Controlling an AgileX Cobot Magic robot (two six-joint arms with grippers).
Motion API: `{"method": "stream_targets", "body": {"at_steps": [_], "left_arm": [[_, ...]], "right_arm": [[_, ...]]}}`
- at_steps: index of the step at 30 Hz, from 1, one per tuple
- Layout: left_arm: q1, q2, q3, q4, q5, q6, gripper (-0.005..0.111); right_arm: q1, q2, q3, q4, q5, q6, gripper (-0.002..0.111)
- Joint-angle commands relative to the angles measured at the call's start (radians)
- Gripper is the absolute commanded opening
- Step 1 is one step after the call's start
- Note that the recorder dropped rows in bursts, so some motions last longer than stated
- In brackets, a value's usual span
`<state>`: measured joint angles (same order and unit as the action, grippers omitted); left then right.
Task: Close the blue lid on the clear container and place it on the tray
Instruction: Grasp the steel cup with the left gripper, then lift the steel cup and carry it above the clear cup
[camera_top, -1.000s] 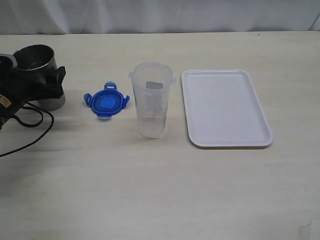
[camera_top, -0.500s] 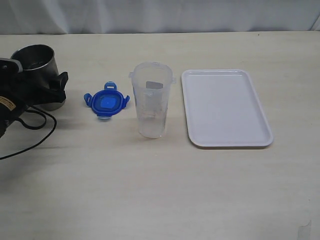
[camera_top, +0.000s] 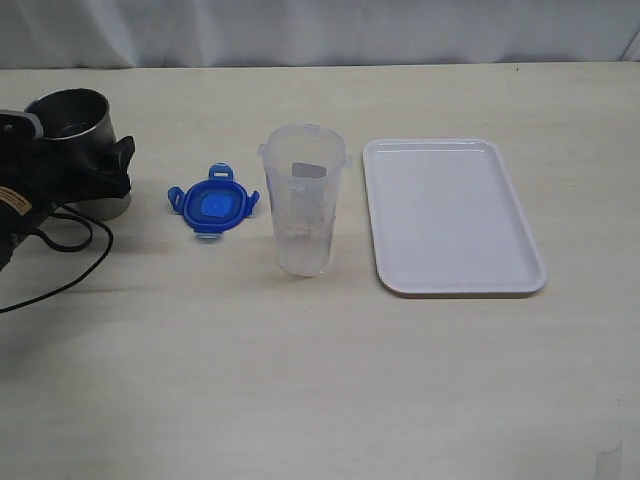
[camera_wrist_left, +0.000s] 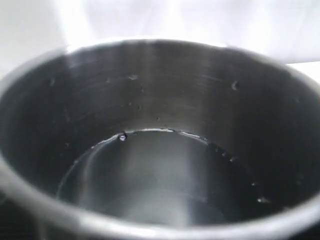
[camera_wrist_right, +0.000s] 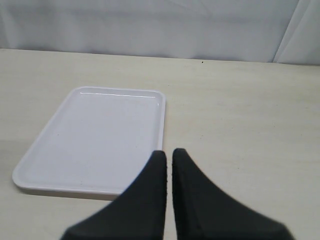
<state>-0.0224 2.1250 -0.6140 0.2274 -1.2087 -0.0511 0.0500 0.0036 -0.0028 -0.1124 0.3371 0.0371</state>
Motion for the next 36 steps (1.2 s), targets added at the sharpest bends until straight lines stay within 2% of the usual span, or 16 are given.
{"method": "stream_targets", "body": {"at_steps": [1, 4, 6, 11, 12, 13, 14, 15, 19, 25, 31, 36], "left_arm": [[0.004, 0.002, -0.005, 0.005, -0.012, -0.005, 0.086], [0.004, 0.002, -0.005, 0.005, -0.012, -0.005, 0.085], [0.004, 0.002, -0.005, 0.005, -0.012, -0.005, 0.076], [0.004, 0.002, -0.005, 0.021, -0.012, -0.005, 0.041], [0.004, 0.002, -0.005, 0.035, -0.012, -0.005, 0.032], [0.004, 0.002, -0.005, 0.068, -0.012, -0.005, 0.015], [0.004, 0.002, -0.005, 0.091, -0.012, -0.005, 0.005], [0.004, 0.002, -0.005, 0.133, -0.012, -0.002, 0.000], [0.004, -0.016, -0.010, 0.164, -0.012, -0.012, 0.000], [0.004, -0.146, -0.016, 0.222, -0.012, -0.115, 0.000], [-0.052, -0.159, -0.120, 0.359, -0.012, -0.234, 0.000], [-0.133, -0.159, -0.208, 0.363, 0.029, -0.234, 0.000]], "right_arm": [[-0.003, -0.004, 0.003, 0.003, 0.002, 0.001, 0.004], [-0.003, -0.004, 0.003, 0.003, 0.002, 0.001, 0.004], [-0.003, -0.004, 0.003, 0.003, 0.002, 0.001, 0.004], [-0.003, -0.004, 0.003, 0.003, 0.002, 0.001, 0.004], [-0.003, -0.004, 0.003, 0.003, 0.002, 0.001, 0.004], [-0.003, -0.004, 0.003, 0.003, 0.002, 0.001, 0.004], [-0.003, -0.004, 0.003, 0.003, 0.002, 0.001, 0.004], [-0.003, -0.004, 0.003, 0.003, 0.002, 0.001, 0.004], [-0.003, -0.004, 0.003, 0.003, 0.002, 0.001, 0.004], [-0.003, -0.004, 0.003, 0.003, 0.002, 0.001, 0.004], [-0.003, -0.004, 0.003, 0.003, 0.002, 0.001, 0.004], [-0.003, -0.004, 0.003, 0.003, 0.002, 0.001, 0.004]]}}
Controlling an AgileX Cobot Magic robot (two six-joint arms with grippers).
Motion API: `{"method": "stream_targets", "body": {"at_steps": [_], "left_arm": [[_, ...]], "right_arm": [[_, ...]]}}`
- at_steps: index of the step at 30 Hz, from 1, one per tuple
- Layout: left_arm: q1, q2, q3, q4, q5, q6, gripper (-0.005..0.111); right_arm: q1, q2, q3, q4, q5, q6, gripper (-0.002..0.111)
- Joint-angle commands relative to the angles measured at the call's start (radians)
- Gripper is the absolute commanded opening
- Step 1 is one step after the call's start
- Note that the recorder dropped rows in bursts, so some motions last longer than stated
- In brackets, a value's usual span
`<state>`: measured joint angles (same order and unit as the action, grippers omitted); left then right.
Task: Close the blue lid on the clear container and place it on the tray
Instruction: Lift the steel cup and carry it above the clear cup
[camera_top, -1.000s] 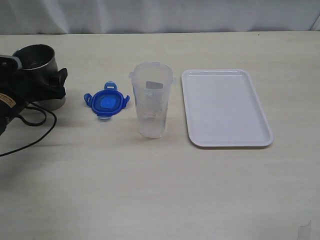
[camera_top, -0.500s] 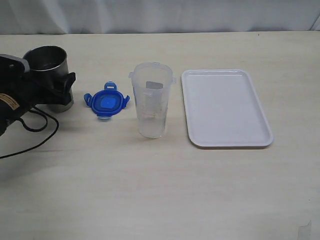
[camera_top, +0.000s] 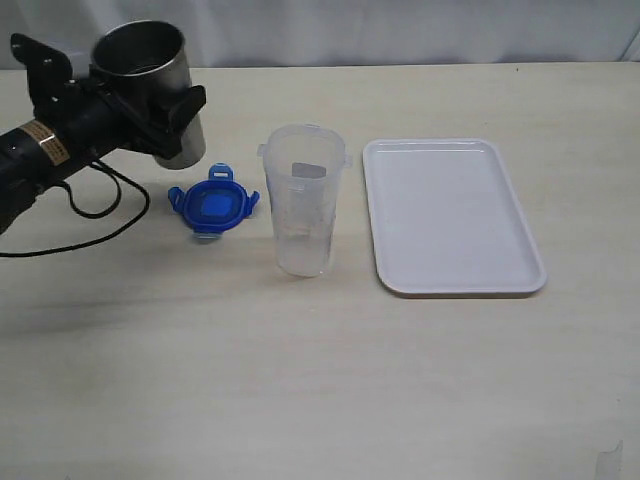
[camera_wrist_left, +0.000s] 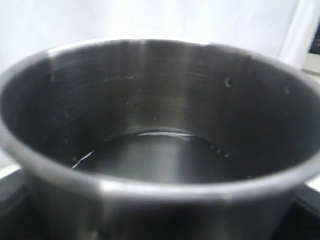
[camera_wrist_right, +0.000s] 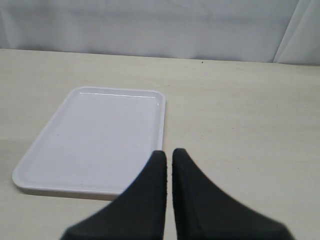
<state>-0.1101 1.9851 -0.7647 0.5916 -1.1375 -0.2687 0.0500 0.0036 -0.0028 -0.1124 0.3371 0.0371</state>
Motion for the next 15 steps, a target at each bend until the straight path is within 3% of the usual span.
{"method": "stream_targets", "body": {"at_steps": [1, 5, 15], "left_arm": [[-0.057, -0.019, -0.070, -0.001, -0.023, -0.016, 0.000], [-0.096, -0.019, -0.108, 0.002, 0.043, -0.016, 0.000], [-0.135, -0.019, -0.122, 0.004, 0.026, -0.016, 0.000]], "right_arm": [[-0.003, -0.004, 0.003, 0.003, 0.002, 0.001, 0.004], [-0.003, -0.004, 0.003, 0.003, 0.002, 0.001, 0.004], [-0.003, -0.004, 0.003, 0.003, 0.002, 0.001, 0.004]]}}
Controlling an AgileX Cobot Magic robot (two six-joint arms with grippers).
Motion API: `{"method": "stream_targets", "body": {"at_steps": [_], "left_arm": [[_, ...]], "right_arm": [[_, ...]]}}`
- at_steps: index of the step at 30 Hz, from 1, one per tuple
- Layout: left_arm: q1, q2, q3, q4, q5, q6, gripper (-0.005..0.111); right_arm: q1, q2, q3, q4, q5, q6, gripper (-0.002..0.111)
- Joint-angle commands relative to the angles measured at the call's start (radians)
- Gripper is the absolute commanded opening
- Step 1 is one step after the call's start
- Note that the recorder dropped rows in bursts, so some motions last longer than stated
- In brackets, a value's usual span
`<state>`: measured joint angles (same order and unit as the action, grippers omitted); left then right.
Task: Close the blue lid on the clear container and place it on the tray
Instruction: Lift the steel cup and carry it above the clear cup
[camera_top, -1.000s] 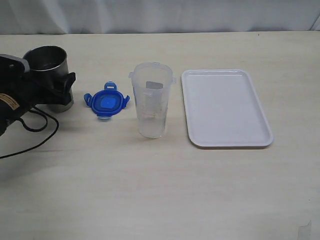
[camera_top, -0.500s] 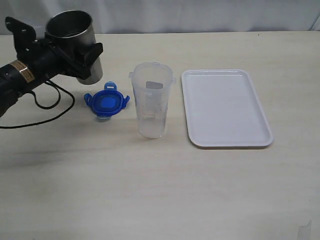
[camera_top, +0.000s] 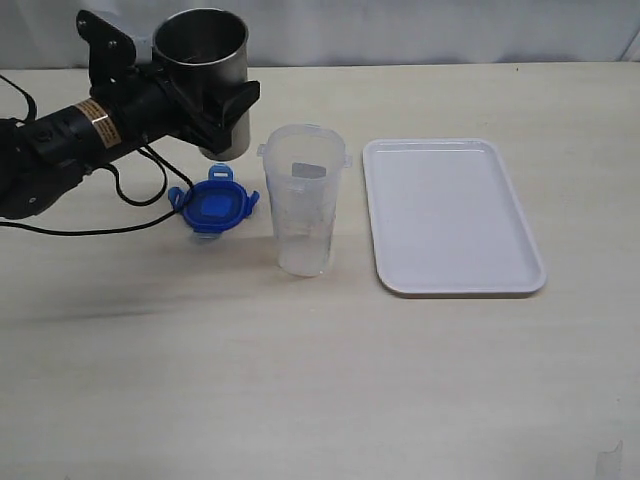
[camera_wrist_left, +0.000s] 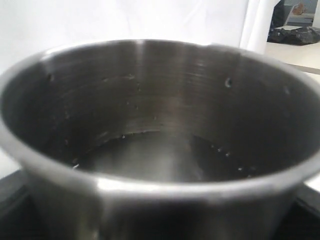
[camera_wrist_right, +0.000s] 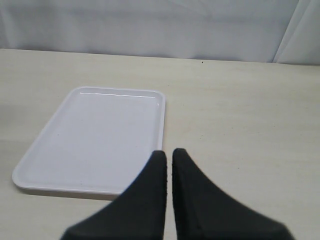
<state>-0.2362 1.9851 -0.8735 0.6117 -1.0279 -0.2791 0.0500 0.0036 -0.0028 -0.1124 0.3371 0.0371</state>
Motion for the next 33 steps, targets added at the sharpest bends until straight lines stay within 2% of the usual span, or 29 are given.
{"method": "stream_targets", "body": {"at_steps": [1, 7, 13, 20, 33], "left_arm": [[-0.009, -0.019, -0.013, -0.010, -0.085, -0.006, 0.000], [-0.009, -0.019, -0.013, 0.057, -0.155, -0.006, 0.000], [-0.009, -0.019, -0.016, 0.071, -0.153, -0.046, 0.000], [-0.009, -0.019, -0.096, 0.201, -0.033, -0.207, 0.000], [-0.009, -0.019, -0.118, 0.273, -0.040, -0.213, 0.000]], "right_arm": [[-0.003, -0.004, 0.003, 0.003, 0.002, 0.001, 0.004], [-0.003, -0.004, 0.003, 0.003, 0.002, 0.001, 0.004], [-0.003, -0.004, 0.003, 0.003, 0.002, 0.001, 0.004], [-0.003, -0.004, 0.003, 0.003, 0.002, 0.001, 0.004], [-0.003, -0.004, 0.003, 0.003, 0.002, 0.001, 0.004]]}}
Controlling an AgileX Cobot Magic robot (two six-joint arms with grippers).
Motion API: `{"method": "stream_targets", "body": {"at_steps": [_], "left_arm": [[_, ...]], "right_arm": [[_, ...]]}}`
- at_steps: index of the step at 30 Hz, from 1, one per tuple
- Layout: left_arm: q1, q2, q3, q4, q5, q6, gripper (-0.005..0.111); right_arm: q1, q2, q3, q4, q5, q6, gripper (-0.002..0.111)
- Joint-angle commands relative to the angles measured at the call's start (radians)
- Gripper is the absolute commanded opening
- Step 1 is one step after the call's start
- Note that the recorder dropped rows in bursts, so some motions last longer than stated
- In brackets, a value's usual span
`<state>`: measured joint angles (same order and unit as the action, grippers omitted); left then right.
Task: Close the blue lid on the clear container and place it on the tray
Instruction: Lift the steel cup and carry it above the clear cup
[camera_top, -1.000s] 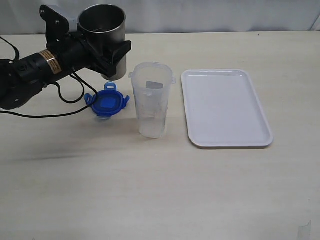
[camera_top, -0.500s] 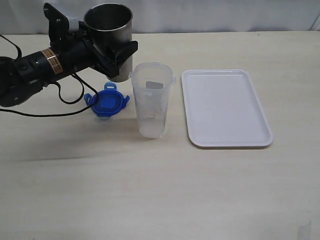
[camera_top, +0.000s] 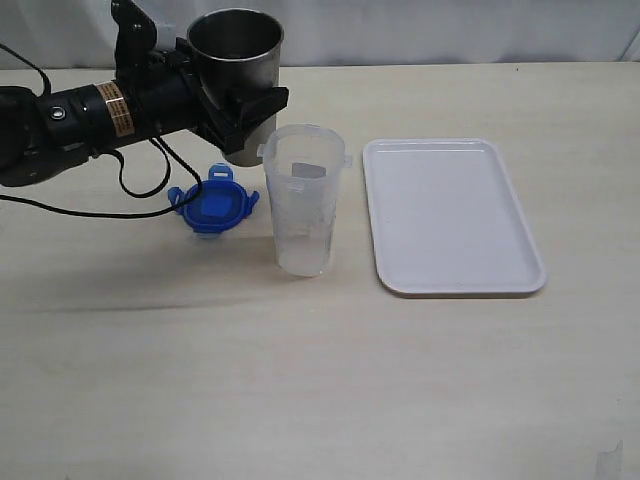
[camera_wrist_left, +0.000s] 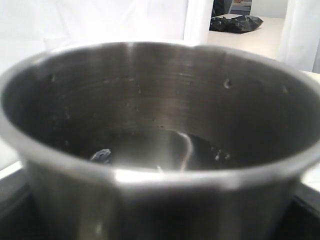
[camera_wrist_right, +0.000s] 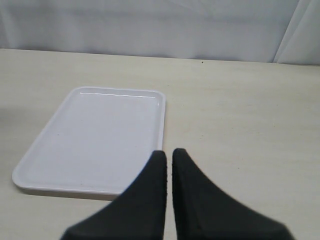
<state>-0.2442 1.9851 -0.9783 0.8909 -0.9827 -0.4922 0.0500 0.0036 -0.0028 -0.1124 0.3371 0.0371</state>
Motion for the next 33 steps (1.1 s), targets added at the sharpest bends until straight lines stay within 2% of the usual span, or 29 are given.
{"method": "stream_targets", "body": {"at_steps": [1, 6, 20, 33], "left_arm": [[-0.001, -0.019, -0.013, 0.001, -0.089, 0.000, 0.000], [-0.001, -0.019, -0.013, 0.010, -0.115, 0.022, 0.000], [-0.001, -0.019, -0.013, -0.002, -0.137, -0.050, 0.000], [-0.001, -0.019, -0.013, 0.032, -0.137, 0.076, 0.000]], "right_arm": [[-0.003, -0.004, 0.003, 0.003, 0.002, 0.001, 0.004], [-0.003, -0.004, 0.003, 0.003, 0.002, 0.001, 0.004], [-0.003, -0.004, 0.003, 0.003, 0.002, 0.001, 0.004], [-0.003, -0.004, 0.003, 0.003, 0.002, 0.001, 0.004]]}}
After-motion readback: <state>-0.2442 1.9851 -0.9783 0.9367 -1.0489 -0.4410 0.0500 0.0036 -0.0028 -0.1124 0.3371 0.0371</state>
